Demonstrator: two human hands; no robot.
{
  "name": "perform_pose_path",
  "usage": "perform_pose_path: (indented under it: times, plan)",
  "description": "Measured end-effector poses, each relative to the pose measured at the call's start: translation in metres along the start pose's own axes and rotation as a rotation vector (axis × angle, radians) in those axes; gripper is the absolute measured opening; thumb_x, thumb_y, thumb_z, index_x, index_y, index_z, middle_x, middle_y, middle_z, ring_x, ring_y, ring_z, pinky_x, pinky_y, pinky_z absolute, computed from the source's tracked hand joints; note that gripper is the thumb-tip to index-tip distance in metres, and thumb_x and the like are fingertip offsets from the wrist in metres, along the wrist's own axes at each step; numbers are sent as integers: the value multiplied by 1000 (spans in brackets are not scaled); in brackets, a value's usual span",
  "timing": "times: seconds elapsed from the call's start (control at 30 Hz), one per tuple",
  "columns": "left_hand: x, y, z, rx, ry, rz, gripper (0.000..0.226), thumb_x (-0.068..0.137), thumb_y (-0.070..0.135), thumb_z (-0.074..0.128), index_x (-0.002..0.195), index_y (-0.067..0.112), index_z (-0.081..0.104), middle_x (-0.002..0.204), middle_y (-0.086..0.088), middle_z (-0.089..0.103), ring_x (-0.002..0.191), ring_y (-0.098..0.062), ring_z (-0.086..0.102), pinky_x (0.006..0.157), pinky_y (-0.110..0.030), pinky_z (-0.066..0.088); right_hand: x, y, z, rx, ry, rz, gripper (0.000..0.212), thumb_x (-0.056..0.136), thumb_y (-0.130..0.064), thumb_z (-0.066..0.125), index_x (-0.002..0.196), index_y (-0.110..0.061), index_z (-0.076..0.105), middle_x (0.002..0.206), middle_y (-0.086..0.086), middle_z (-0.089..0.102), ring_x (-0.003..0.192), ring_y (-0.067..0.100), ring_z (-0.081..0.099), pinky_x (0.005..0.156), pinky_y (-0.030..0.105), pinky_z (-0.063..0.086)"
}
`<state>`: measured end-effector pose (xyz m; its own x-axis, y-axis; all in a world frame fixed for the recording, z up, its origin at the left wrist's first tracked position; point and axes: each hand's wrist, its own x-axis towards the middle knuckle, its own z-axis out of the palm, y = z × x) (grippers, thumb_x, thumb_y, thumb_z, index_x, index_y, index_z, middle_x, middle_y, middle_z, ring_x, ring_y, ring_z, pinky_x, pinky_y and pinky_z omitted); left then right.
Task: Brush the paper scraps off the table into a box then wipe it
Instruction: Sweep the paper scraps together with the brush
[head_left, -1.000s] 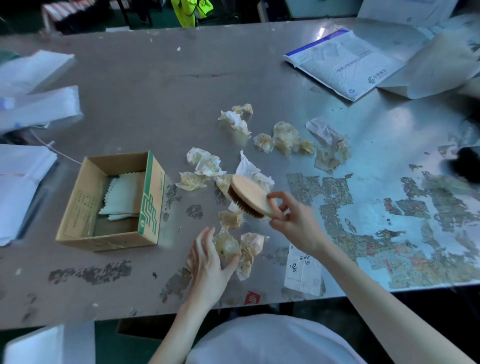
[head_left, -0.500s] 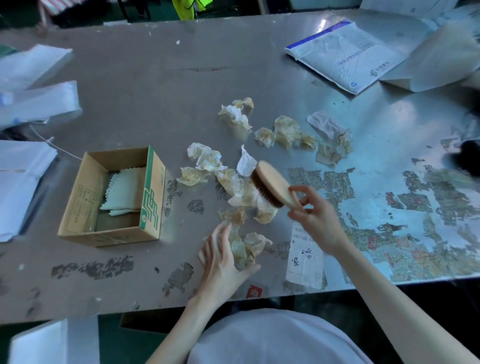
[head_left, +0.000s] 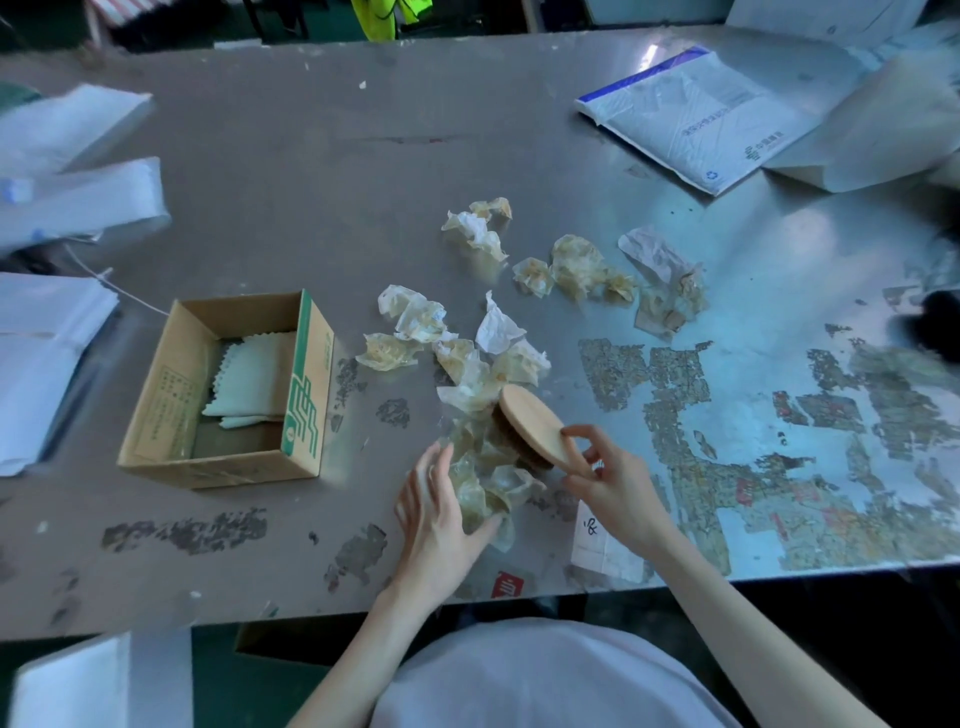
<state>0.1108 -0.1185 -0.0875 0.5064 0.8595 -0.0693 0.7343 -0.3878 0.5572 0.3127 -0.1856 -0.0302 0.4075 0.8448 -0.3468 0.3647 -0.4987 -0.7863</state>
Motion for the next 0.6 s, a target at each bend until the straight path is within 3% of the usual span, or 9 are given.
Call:
perform_pose_path:
  times: [0.13,0.27,0.33,0.47,0.6]
  plan:
    - [-1,-3,0,-19,7,-28,94,75,49,69,145,15,17,147,-9,23,135,-28,25,104,-45,24,5,-17,-13,80,37,-62,50,80,3,61,121,-24,53,88,0,59,66,15,60,46,10,37]
    - [-2,1,-2,-45,9,1,96,72,68,54,145,21,13,148,-4,19,136,-23,20,104,-43,20,30,-35,-33,114,240,-83,50,78,2,63,122,-22,54,83,-10,55,64,10,56,48,15,38]
    - [-3,3,-2,-30,-7,16,103,67,74,56,145,23,12,149,-3,18,137,-20,17,103,-41,17,45,-38,-37,117,292,-58,50,78,0,62,123,-21,54,87,-5,57,62,8,53,48,17,38]
    - [-1,5,-1,17,-62,4,115,64,71,65,148,23,4,152,2,4,139,-17,8,106,-41,13,65,-28,-30,63,266,0,50,77,-1,60,124,-19,53,108,13,63,66,17,54,50,25,37]
    - [1,8,-1,36,-86,-10,115,67,60,71,149,23,-1,155,1,-4,142,-20,3,108,-45,12,52,-16,-8,9,177,17,46,79,-2,58,121,-20,54,105,11,61,75,21,54,55,27,39]
